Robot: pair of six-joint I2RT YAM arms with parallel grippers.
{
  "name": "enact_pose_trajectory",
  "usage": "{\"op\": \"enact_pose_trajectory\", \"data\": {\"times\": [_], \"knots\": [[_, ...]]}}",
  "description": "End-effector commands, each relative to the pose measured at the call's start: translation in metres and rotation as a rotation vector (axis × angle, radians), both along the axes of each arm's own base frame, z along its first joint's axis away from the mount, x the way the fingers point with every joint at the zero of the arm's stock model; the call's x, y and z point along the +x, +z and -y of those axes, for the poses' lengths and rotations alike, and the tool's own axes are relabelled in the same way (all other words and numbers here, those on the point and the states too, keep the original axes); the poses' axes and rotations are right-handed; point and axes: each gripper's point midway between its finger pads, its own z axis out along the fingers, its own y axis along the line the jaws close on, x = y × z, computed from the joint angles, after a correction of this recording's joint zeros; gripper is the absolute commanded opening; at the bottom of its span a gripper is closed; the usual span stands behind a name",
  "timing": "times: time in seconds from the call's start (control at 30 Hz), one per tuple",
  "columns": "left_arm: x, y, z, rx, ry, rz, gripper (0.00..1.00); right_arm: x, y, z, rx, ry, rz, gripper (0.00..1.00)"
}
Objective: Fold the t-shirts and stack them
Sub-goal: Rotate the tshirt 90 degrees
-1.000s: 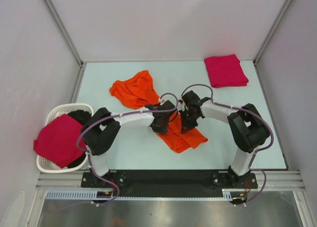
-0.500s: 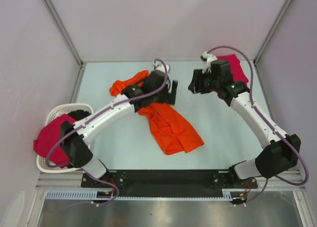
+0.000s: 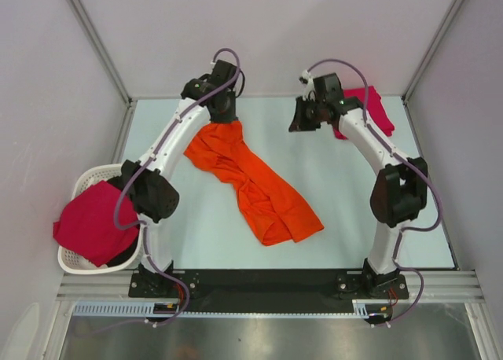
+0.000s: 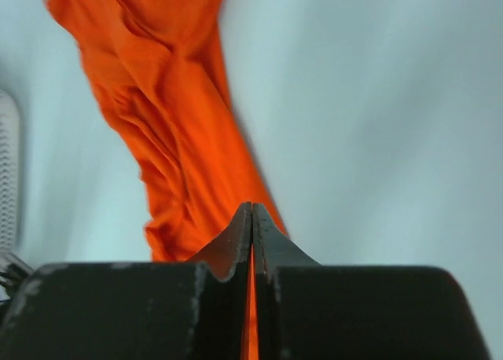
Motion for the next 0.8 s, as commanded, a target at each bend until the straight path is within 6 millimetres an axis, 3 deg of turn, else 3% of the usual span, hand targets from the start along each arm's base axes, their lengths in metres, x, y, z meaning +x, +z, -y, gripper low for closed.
{"op": "enact_pose_trajectory", "data": {"times": [0.0,0.03,0.07,0.1,0.23,0.27,0.3,0.37,0.47,0.5,0.53,0.6,0.63,0.7,0.73,0.77], "knots": [[-0.016,0.001,-0.037,-0.054,0.096,-0.105,0.00,0.010,0.060,-0.038,0.100,0.140,0.049,0.00],[-0.015,0.000,-0.045,-0.053,0.107,-0.115,0.00,0.013,0.046,-0.047,0.109,0.160,0.011,0.00],[-0.017,-0.004,-0.048,-0.047,0.112,-0.135,0.00,0.017,0.054,-0.054,0.131,0.168,0.022,0.00],[-0.017,-0.008,-0.053,-0.062,0.121,-0.152,0.00,0.019,0.049,-0.060,0.157,0.159,-0.013,0.00],[-0.025,-0.056,-0.058,-0.053,0.142,-0.275,0.00,0.025,0.022,-0.093,0.145,0.226,-0.061,0.00],[-0.025,-0.064,-0.059,-0.048,0.145,-0.296,0.00,0.025,-0.007,-0.098,0.123,0.236,-0.128,0.00],[-0.025,-0.073,-0.056,-0.062,0.138,-0.321,0.00,0.033,0.002,-0.103,0.132,0.240,-0.098,0.00],[-0.025,-0.092,-0.052,-0.074,0.138,-0.374,0.00,0.037,-0.023,-0.108,0.122,0.242,-0.141,0.00],[-0.023,-0.109,-0.051,-0.107,0.144,-0.411,0.01,0.042,-0.041,-0.107,0.127,0.228,-0.179,0.04],[-0.020,-0.110,-0.054,-0.125,0.153,-0.408,0.04,0.042,-0.051,-0.107,0.124,0.226,-0.200,0.06],[-0.019,-0.113,-0.057,-0.142,0.160,-0.409,0.14,0.043,-0.054,-0.105,0.117,0.227,-0.199,0.16],[-0.012,-0.107,-0.067,-0.198,0.180,-0.394,0.30,0.048,-0.058,-0.099,0.108,0.222,-0.194,0.23],[-0.007,-0.104,-0.074,-0.214,0.197,-0.375,0.47,0.051,-0.058,-0.095,0.105,0.211,-0.188,0.27],[0.004,-0.094,-0.095,-0.259,0.238,-0.346,0.59,0.064,-0.057,-0.089,0.122,0.193,-0.159,0.35],[0.008,-0.091,-0.102,-0.279,0.247,-0.338,0.60,0.072,-0.054,-0.090,0.157,0.176,-0.146,0.42],[0.012,-0.088,-0.117,-0.281,0.267,-0.324,0.61,0.075,-0.050,-0.091,0.197,0.184,-0.148,0.42]]}}
